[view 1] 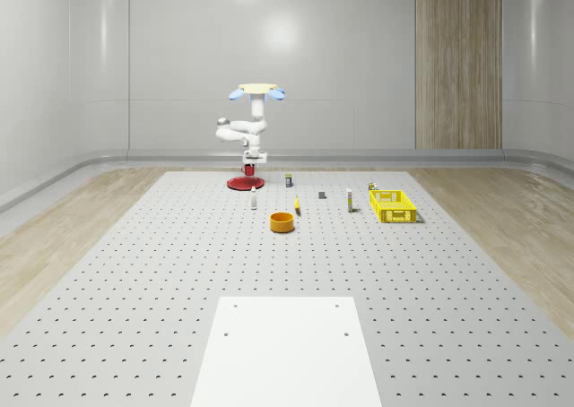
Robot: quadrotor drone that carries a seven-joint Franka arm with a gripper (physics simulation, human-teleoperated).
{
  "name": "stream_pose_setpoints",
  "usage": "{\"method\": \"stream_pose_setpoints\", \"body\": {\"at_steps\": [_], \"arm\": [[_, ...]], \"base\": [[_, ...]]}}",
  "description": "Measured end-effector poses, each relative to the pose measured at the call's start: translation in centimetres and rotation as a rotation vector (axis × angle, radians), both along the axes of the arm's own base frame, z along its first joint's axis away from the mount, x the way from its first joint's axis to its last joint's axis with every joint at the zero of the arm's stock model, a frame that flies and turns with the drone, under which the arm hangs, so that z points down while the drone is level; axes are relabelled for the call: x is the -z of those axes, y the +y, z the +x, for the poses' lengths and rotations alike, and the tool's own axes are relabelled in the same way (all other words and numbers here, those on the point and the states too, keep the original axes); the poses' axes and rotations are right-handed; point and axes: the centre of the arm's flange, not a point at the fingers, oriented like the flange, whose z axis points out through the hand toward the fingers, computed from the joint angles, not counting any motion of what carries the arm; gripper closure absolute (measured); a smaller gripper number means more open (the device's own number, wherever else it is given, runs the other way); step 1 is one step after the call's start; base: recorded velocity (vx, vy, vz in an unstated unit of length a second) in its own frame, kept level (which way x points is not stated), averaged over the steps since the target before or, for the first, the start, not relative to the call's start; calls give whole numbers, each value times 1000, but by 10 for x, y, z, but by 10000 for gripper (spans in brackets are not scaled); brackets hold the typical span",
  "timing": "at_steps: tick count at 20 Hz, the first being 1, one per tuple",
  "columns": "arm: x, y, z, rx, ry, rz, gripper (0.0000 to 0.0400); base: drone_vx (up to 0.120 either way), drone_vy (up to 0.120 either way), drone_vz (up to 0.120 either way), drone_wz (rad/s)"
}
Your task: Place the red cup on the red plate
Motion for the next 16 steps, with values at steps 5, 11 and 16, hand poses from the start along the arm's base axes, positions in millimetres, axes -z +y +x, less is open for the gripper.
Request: {"method": "stream_pose_setpoints", "body": {"at_steps": [5,11,16], "arm": [[-17,4,0,0,0,0,300],[-25,15,0,0,0,-1,300],[-34,19,0,0,0,-1,300]], "base": [[0,0,0,0],[0,0,0,0],[0,0,0,0]]}}
